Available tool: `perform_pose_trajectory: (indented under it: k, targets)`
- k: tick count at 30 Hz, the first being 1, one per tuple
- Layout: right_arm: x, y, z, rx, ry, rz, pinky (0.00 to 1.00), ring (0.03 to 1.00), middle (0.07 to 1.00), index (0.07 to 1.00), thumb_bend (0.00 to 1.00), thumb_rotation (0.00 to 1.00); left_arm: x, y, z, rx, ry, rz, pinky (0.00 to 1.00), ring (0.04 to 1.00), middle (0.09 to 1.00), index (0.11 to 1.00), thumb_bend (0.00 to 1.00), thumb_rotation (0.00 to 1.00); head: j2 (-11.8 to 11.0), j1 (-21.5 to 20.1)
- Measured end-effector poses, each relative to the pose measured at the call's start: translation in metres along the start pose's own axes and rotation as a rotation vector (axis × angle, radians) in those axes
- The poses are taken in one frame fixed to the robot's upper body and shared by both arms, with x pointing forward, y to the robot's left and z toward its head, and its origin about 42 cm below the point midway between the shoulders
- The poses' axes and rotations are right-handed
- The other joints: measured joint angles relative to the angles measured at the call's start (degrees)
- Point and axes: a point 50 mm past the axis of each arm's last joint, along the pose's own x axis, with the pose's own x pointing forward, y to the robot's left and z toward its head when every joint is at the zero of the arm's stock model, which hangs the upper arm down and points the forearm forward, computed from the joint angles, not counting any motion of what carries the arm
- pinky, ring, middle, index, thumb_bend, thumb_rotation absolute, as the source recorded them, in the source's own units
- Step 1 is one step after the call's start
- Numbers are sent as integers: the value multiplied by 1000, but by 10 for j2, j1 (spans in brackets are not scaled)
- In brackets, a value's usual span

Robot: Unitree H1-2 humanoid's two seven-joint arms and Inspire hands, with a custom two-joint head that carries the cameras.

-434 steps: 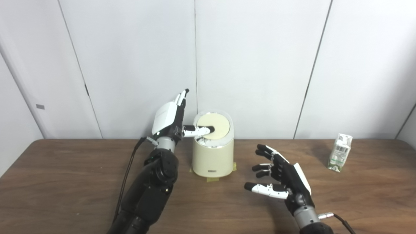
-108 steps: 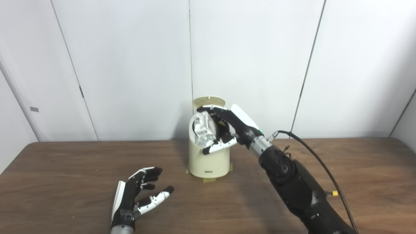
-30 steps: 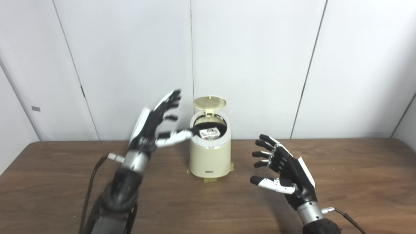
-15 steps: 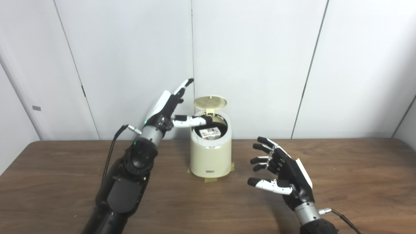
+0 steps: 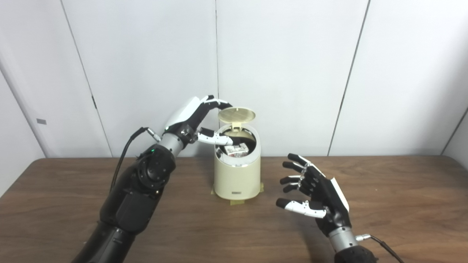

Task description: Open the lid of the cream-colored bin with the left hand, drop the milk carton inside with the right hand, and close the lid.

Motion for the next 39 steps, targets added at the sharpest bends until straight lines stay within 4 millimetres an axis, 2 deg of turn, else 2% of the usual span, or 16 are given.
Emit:
perform_pose_trajectory:
  k: [4,9,12,22,25,29,33,36,39]
  targets:
    - [0,1,0,-28,1,-2,496,597,762,787,728,118,-6,0,-2,5,12,-30,1000,1000,837,744,937,380,1,1]
    - [1,2,0,-47,1,-5,496,596,763,790,728,121,-9,3,-2,25,6,-54,1000,1000,820,748,923,375,3,-3]
    - [1,2,0,-45,1,-12,507,590,763,787,725,94,-12,4,-1,31,-1,-59,1000,998,818,752,921,382,4,-4]
    - [2,5,1,-50,0,-23,509,575,754,784,707,56,-20,-5,-2,29,-15,-103,1000,991,816,757,920,385,9,-8]
    - [2,5,0,-49,7,-23,525,571,758,788,701,45,-22,-9,-2,42,-38,-125,1000,995,820,764,920,413,10,-8]
    - [2,7,2,-46,4,-15,524,560,769,791,698,15,-23,-10,0,61,-77,-133,973,978,800,758,927,377,11,-12]
    - [4,9,5,-43,-7,-8,529,559,772,790,705,18,-27,-17,-1,70,-90,-147,967,977,799,763,929,407,12,-15]
    - [4,10,6,-39,2,-2,540,561,776,793,703,13,-30,-25,-2,132,-102,-162,992,972,797,772,902,391,14,-16]
    - [4,11,7,-38,12,5,547,561,780,796,698,7,-33,-32,-1,266,-127,-185,1000,966,787,775,899,373,18,-18]
